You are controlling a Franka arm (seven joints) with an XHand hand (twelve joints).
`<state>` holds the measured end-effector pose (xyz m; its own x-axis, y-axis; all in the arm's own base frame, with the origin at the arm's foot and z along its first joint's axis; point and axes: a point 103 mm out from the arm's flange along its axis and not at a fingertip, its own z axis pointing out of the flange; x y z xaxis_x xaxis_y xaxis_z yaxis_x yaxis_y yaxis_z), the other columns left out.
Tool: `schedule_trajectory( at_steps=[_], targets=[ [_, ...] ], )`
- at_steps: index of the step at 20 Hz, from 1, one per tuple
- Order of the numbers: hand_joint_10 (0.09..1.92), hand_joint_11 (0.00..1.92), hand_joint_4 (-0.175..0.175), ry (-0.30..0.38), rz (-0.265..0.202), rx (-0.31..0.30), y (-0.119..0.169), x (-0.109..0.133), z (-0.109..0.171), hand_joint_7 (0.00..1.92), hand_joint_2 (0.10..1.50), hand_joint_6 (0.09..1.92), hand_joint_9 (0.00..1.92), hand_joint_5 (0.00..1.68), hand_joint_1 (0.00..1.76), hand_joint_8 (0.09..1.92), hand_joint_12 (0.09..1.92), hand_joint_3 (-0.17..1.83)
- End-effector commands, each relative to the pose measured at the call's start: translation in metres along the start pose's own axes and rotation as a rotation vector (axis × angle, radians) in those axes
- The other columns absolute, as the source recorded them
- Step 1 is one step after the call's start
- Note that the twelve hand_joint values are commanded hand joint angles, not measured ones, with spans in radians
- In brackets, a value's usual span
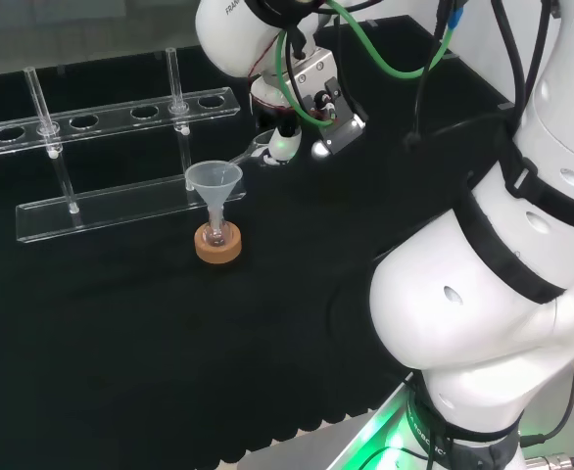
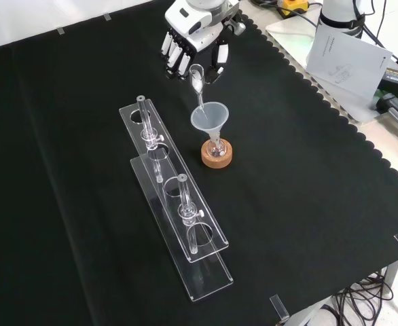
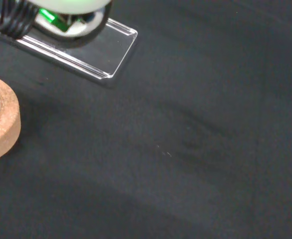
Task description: Pour all the NaCl from the weighing funnel into the round-bottom flask.
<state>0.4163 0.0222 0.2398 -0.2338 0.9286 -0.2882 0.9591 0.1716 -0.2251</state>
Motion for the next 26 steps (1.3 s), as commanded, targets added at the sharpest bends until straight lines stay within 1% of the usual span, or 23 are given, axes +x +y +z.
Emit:
schedule_trajectory(
  at_steps=[1,4,19,26],
  targets=[
    [0.23,0.93,0.175,-0.034,-0.004,0.014,-0.001,0.001,-0.002,0.75,0.69,0.60,1.11,1.29,1.12,0.61,0.96,0.58],
    [0.23,0.93,0.175,-0.057,-0.005,0.020,-0.003,0.001,-0.003,0.74,0.69,0.60,1.11,1.30,1.12,0.61,0.96,0.58],
    [0.22,0.93,0.175,-0.124,-0.019,0.023,-0.003,0.007,-0.018,0.74,0.69,0.60,1.11,1.30,1.12,0.61,0.95,0.58],
    [0.22,0.94,0.175,-0.172,-0.028,0.022,-0.002,0.011,-0.023,0.74,0.68,0.60,1.11,1.30,1.12,0.61,0.95,0.58]
  ],
)
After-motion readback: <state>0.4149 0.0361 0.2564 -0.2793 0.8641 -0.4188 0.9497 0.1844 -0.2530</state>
